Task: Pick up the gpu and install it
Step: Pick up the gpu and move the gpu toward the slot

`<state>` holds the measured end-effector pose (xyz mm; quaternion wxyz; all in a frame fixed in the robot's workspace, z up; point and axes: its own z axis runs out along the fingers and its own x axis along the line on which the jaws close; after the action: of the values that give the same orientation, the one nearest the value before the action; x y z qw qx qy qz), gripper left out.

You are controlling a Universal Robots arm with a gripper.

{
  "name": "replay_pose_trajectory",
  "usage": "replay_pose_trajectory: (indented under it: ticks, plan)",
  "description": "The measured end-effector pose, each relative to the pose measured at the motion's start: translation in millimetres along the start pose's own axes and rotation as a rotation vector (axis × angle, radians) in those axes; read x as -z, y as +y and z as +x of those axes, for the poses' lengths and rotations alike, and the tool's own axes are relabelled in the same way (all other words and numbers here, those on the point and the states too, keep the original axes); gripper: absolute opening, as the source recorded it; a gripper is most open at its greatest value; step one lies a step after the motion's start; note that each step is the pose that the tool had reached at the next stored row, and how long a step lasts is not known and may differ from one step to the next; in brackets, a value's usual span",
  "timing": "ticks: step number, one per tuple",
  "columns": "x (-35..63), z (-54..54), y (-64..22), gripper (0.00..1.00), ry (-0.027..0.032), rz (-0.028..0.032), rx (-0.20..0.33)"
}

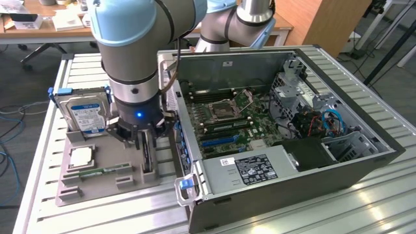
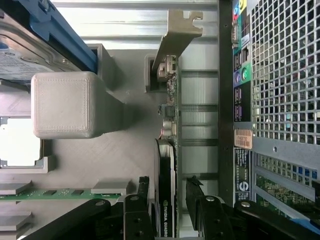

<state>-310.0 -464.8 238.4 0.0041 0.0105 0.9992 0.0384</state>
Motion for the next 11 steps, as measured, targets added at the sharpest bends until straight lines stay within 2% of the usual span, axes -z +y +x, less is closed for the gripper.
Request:
replay_pose_trajectory:
  ticks: [11]
  plan:
    - [-2.6, 2.2, 2.9, 0.43, 0.0002, -0.0002, 0.0]
